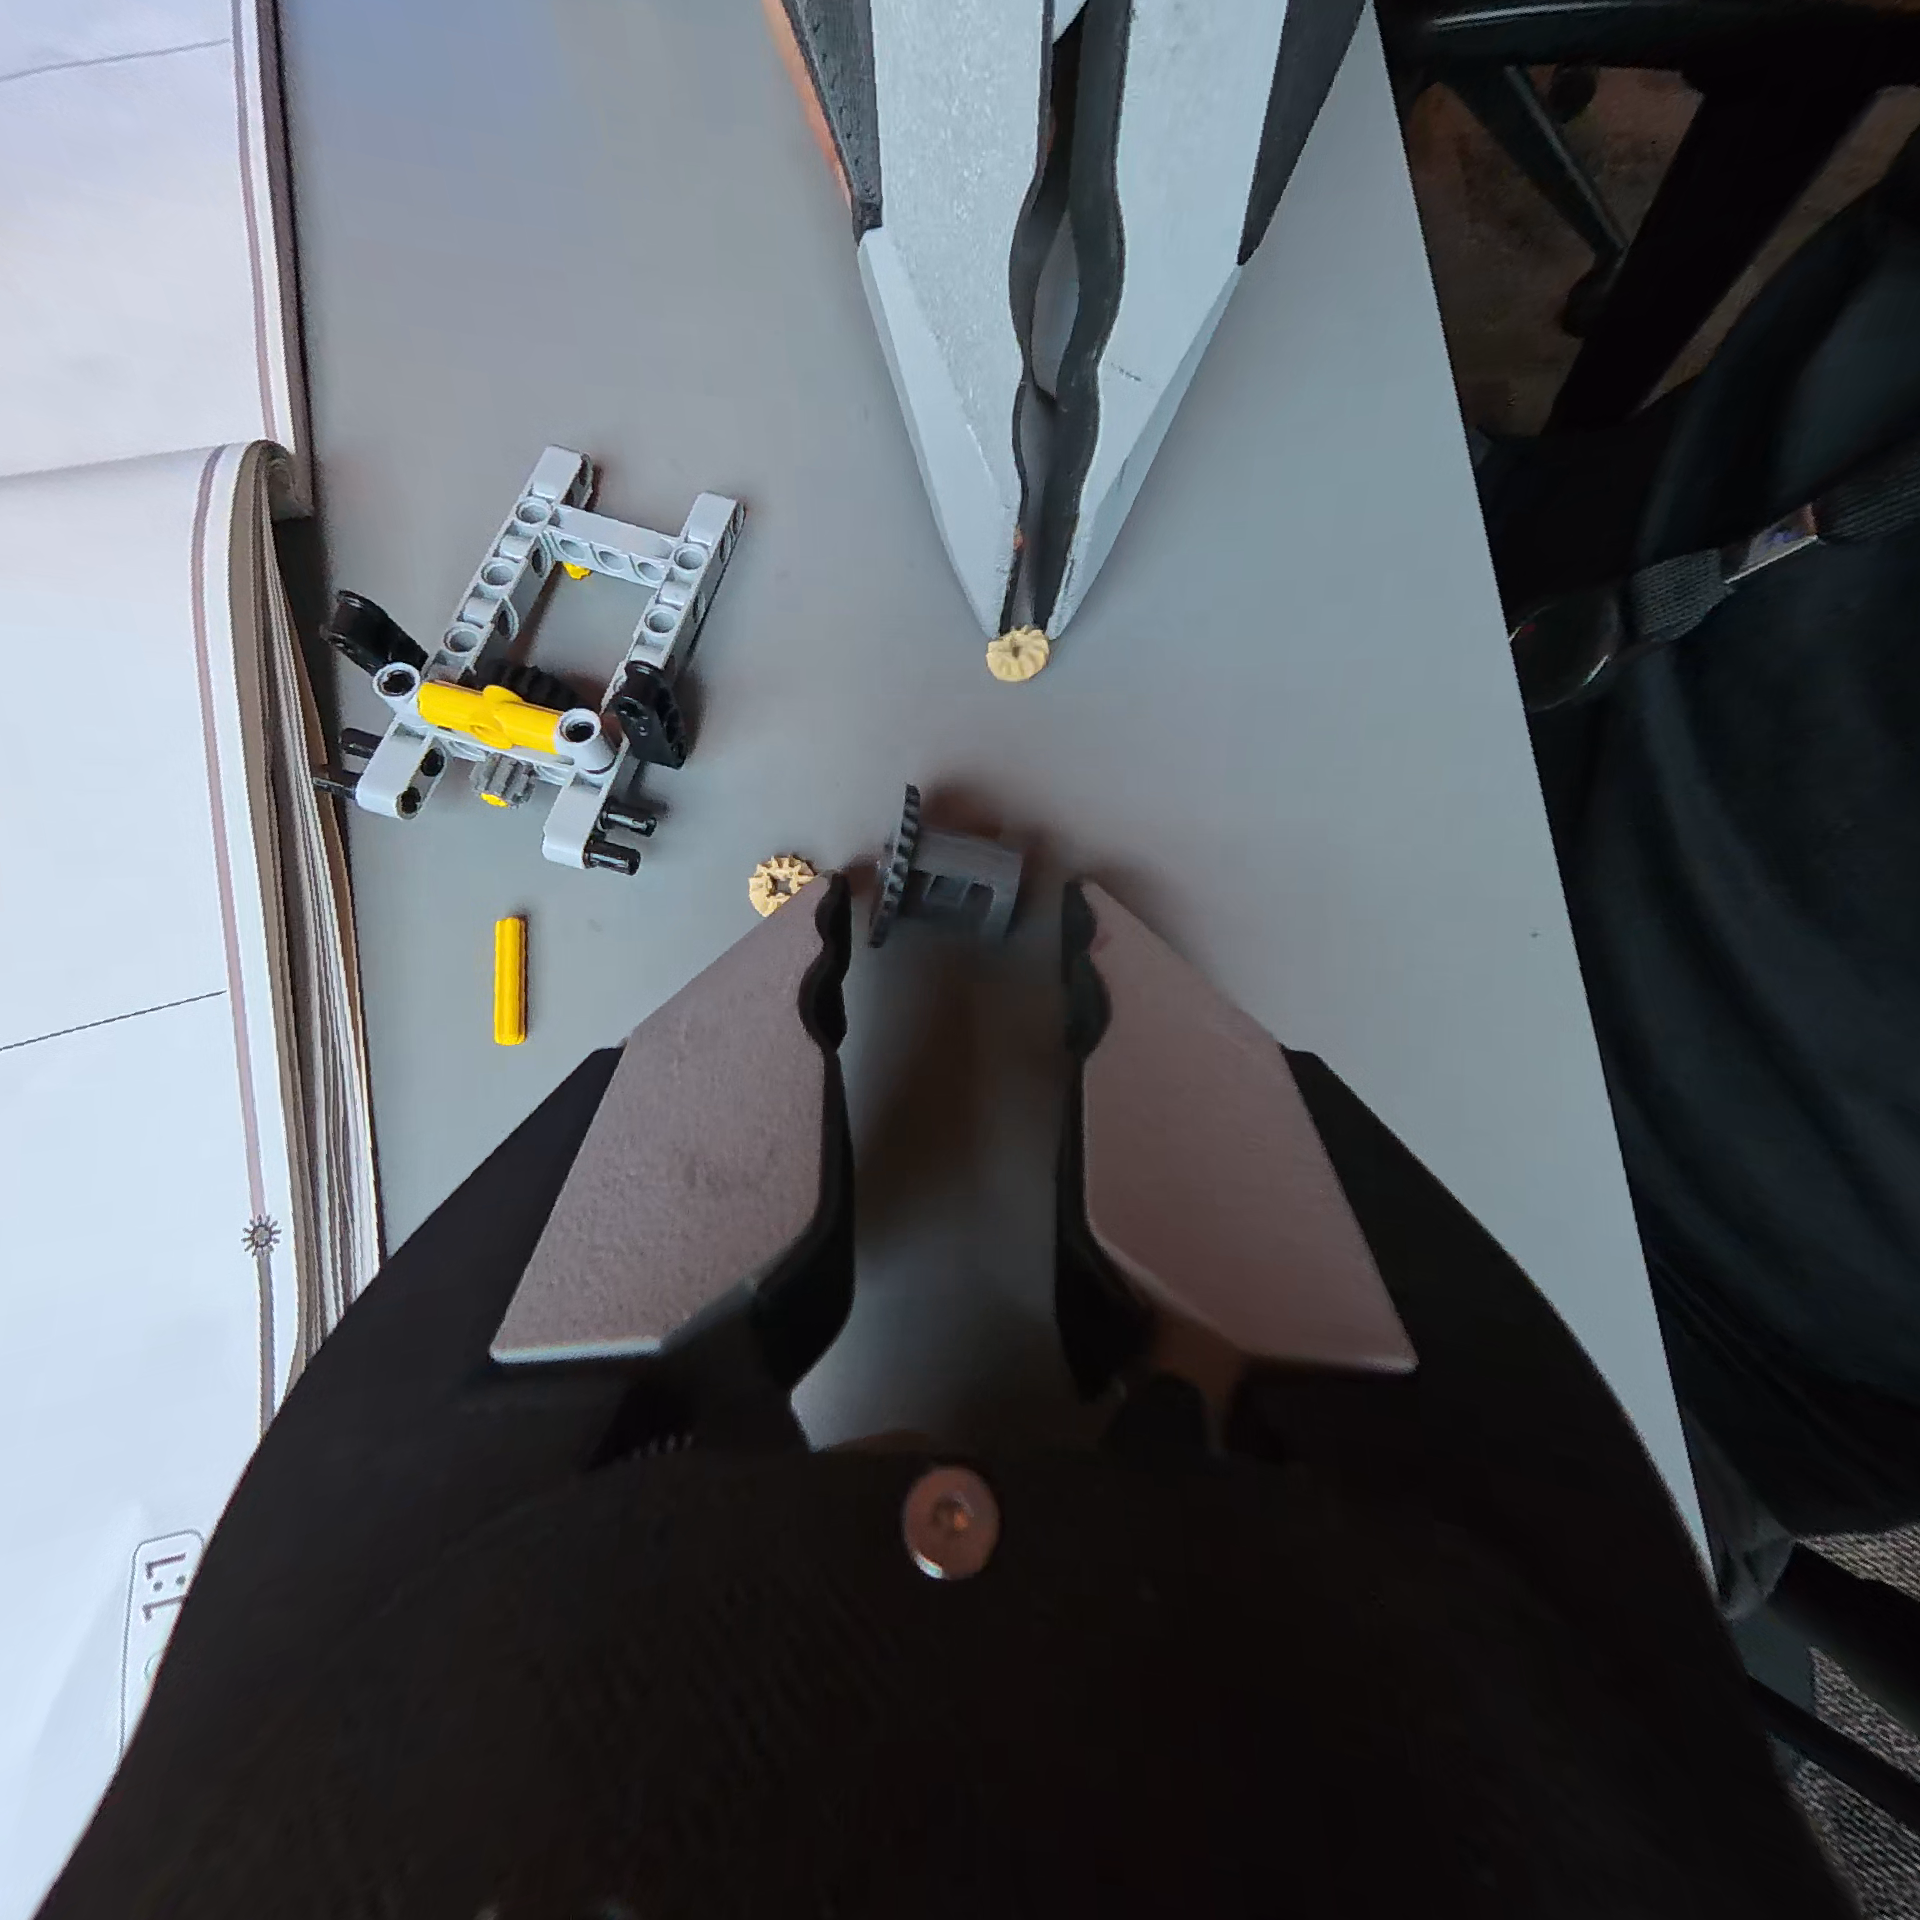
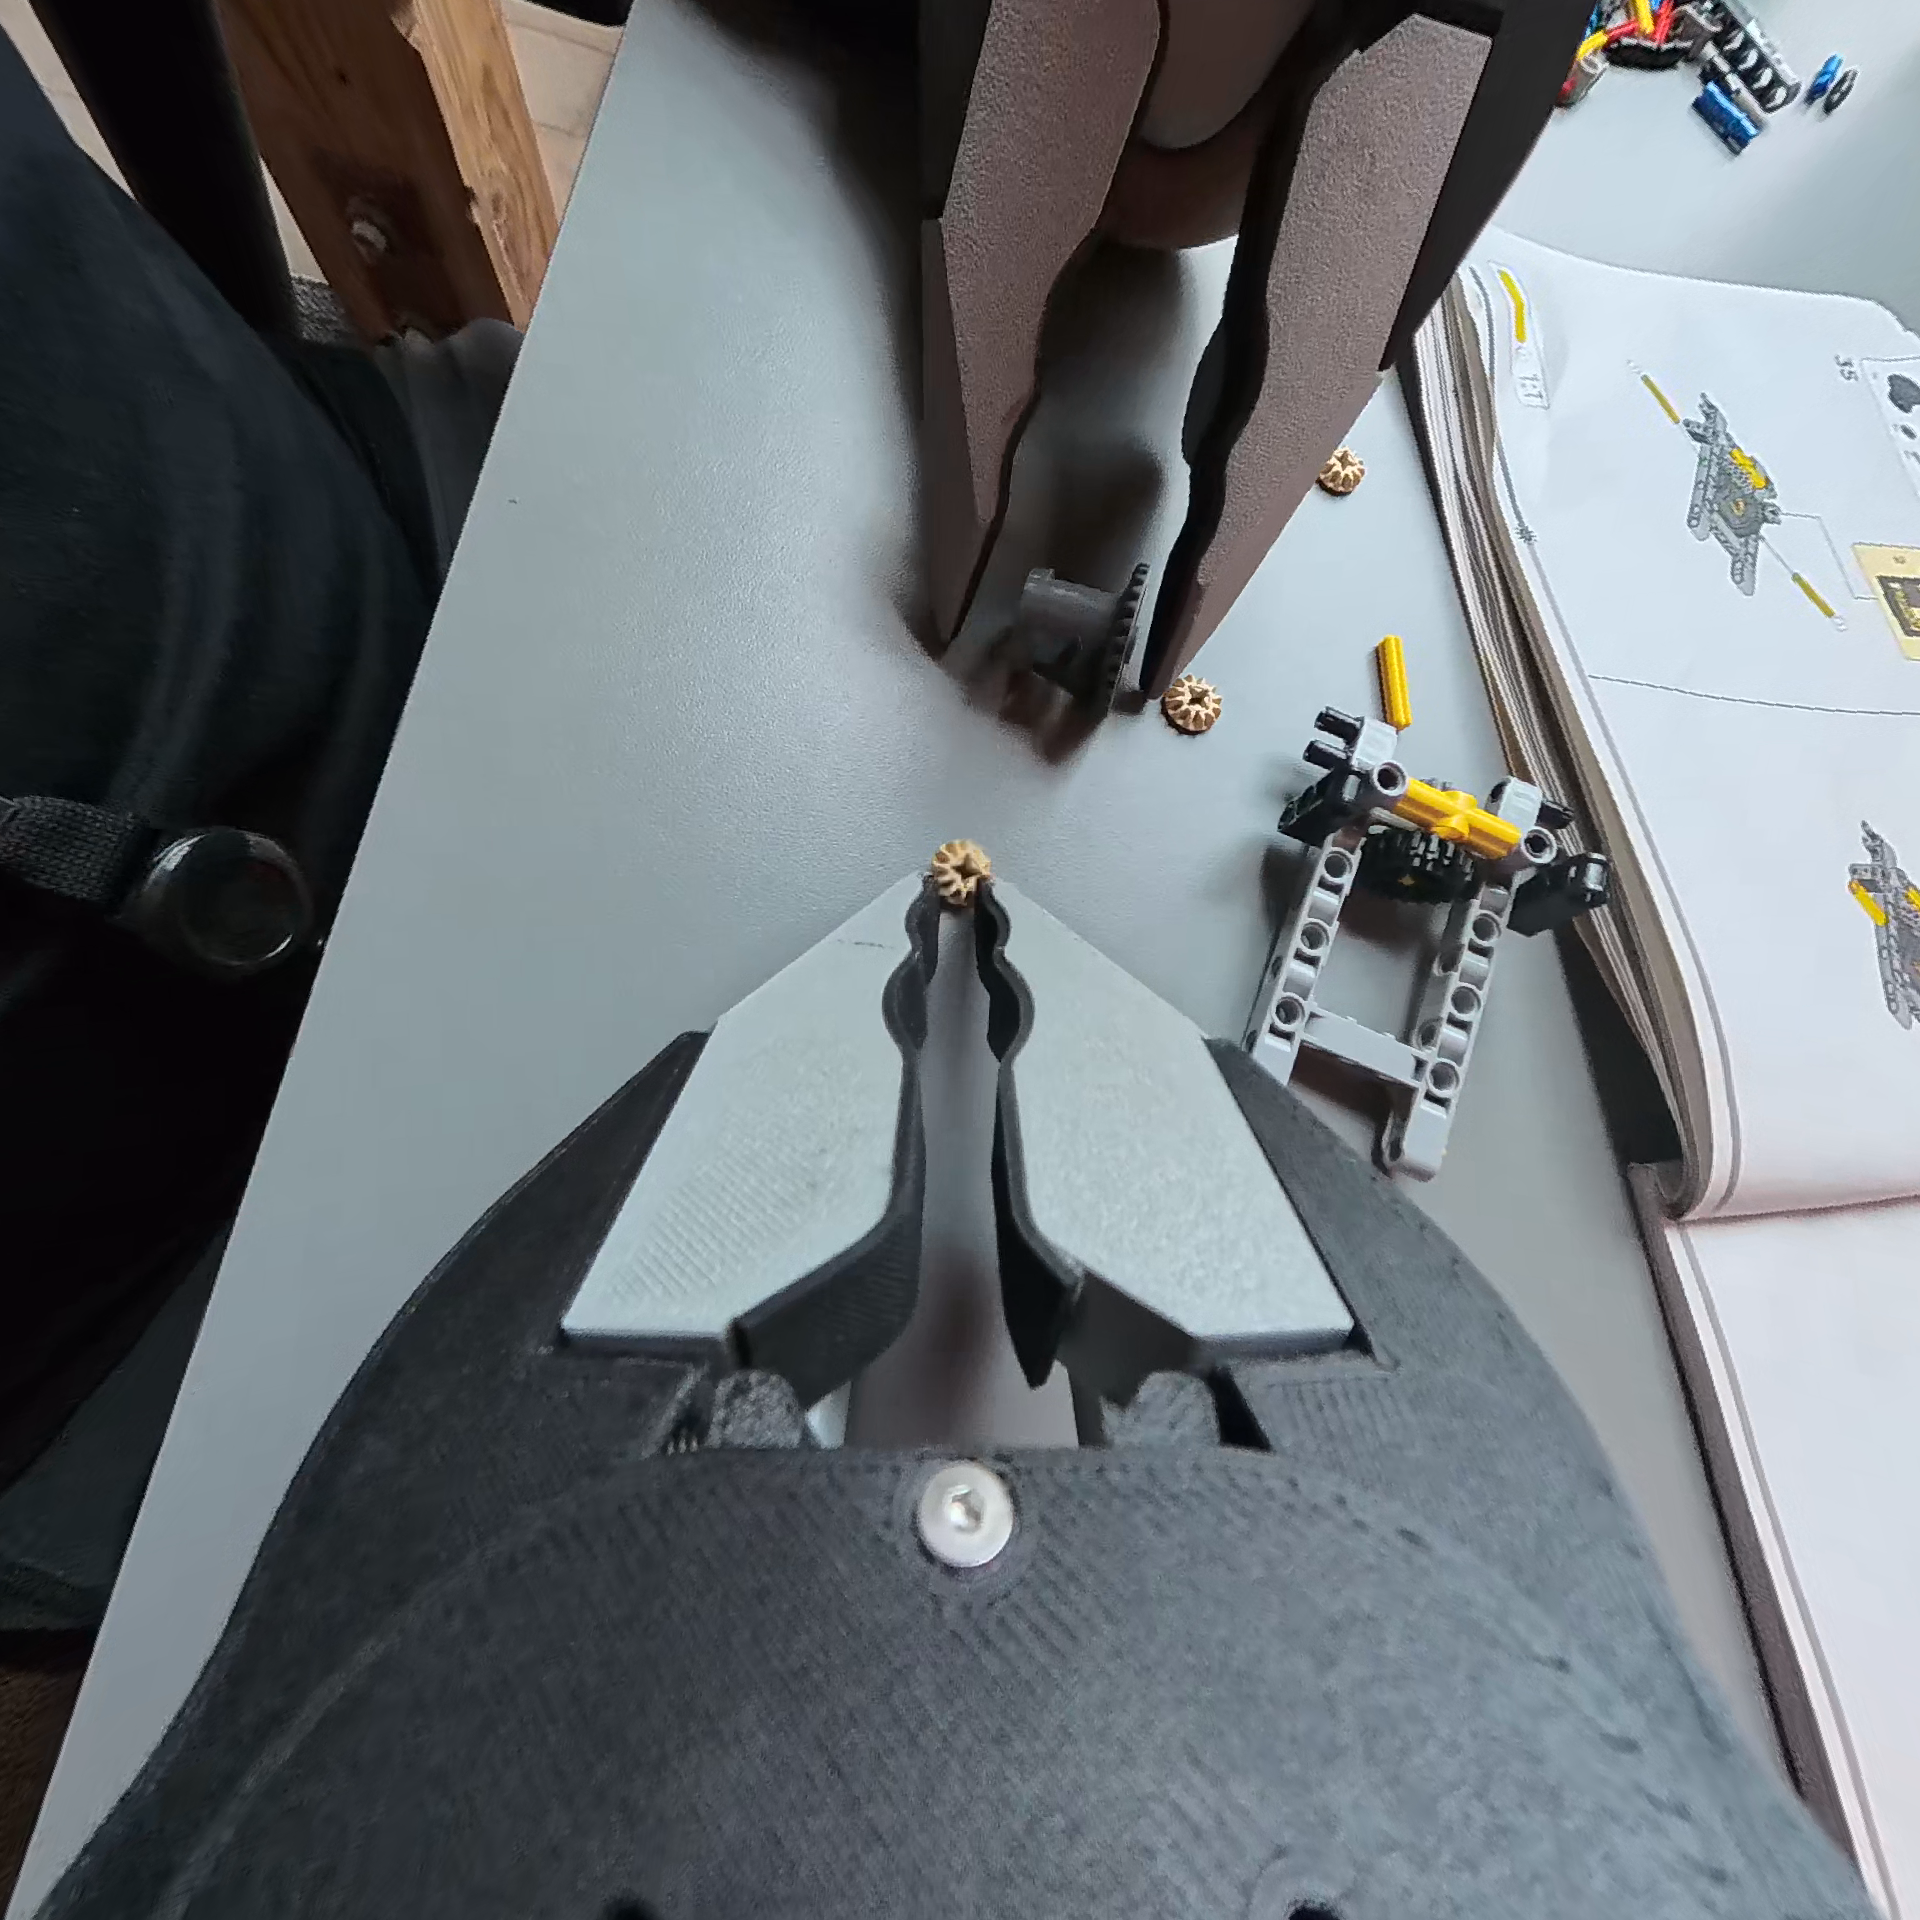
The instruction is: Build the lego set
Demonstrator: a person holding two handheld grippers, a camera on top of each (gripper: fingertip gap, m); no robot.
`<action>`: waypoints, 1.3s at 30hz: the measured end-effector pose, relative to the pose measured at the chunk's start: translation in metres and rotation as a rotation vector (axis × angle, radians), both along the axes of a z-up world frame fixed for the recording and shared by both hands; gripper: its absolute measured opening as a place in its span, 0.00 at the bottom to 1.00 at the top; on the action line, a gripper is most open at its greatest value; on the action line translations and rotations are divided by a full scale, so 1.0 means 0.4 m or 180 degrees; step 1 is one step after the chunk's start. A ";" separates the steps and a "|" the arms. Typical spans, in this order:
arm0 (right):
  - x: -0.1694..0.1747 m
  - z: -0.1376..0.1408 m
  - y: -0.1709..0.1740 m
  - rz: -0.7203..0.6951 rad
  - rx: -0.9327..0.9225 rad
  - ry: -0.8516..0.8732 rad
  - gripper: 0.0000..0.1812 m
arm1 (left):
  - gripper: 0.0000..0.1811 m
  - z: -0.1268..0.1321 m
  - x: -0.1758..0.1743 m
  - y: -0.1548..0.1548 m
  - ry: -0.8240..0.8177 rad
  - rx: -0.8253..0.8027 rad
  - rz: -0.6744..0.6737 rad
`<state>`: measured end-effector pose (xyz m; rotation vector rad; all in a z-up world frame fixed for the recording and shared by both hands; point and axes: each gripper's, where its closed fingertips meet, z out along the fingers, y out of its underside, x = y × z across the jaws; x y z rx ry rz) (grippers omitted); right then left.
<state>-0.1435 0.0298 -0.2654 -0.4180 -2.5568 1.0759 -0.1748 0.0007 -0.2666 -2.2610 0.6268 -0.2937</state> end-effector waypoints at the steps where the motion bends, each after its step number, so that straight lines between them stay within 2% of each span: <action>1: -0.001 0.002 0.000 0.0001 -0.0006 0.0020 0.02 | 0.21 0.001 -0.001 0.000 -0.0007 0.0001 0.0006; 8: 0.000 -0.002 -0.001 0.0008 0.0021 0.0010 0.02 | 0.19 0.007 -0.001 0.000 -0.0046 0.0039 0.0011; 10: -0.001 -0.002 -0.001 0.0006 0.0022 0.0022 0.02 | 0.14 0.008 0.000 -0.001 -0.0062 0.0039 -0.0004; 26: 0.000 0.006 -0.003 0.0037 -0.0046 0.0045 0.02 | 0.18 0.012 -0.009 -0.006 -0.0099 0.0057 0.0065; 31: 0.009 0.008 -0.005 0.0135 -0.0017 0.0139 0.02 | 0.13 0.012 -0.009 -0.007 -0.0089 0.0060 0.0053; 39: 0.000 -0.002 -0.009 0.0091 0.0064 0.0114 0.03 | 0.13 0.013 0.015 -0.003 -0.0234 -0.0022 -0.0082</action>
